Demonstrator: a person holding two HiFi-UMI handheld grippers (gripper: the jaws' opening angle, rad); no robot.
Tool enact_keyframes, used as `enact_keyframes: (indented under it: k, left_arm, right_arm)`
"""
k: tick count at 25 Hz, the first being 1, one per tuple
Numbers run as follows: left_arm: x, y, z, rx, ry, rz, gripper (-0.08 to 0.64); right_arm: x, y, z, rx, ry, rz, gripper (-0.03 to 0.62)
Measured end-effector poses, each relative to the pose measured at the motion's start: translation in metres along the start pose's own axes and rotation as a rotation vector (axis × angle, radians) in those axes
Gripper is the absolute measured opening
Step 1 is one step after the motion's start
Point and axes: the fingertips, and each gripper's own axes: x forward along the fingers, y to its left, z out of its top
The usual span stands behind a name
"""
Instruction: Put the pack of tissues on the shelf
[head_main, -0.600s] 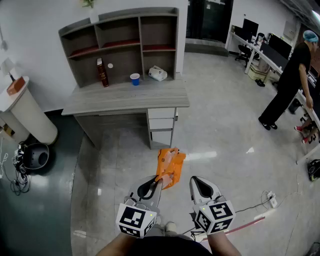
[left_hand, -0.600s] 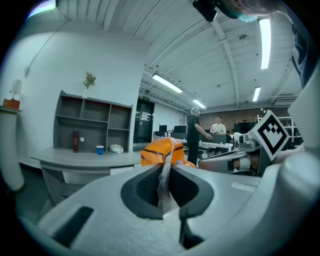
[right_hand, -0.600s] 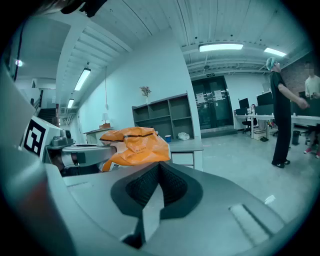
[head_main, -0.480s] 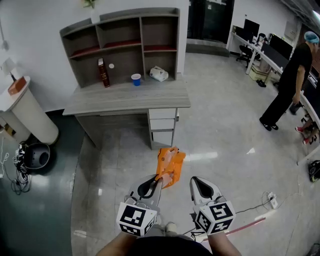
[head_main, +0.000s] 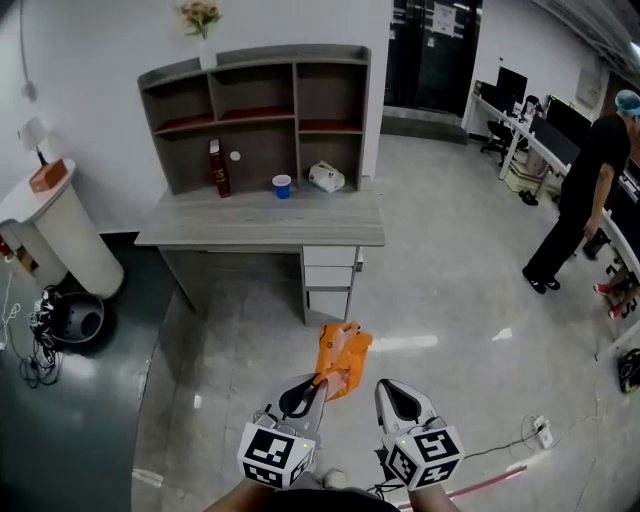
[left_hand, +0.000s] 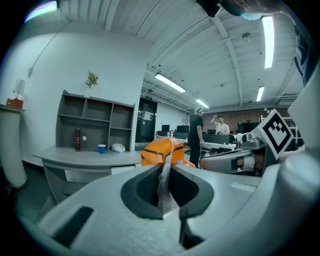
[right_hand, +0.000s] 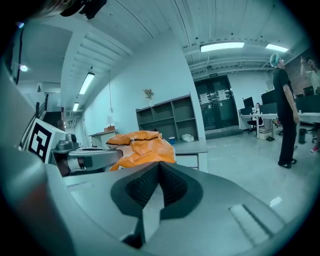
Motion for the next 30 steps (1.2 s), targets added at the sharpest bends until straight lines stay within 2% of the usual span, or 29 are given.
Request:
enact_keyframes:
  k: [10, 16, 30]
  left_arm:
    - [0.004, -0.005, -0.014, -0.007, 0.013, 0.052, 0.003]
    - [0.014, -0.001, -0.013, -0.003, 0.021, 0.067, 0.003]
    - [0.083, 0.052, 0.007, -0.018, -0.015, 0.038, 0.003]
  right_arm:
    - [0.005, -0.004, -0.008, -0.017, 0.009, 0.061, -0.002]
    - [0.01, -0.02, -0.007, -0.001, 0.008, 0.053, -0.002]
    - [0.08, -0.049, 0.021, -0.031, 0.014, 0.03, -0.002]
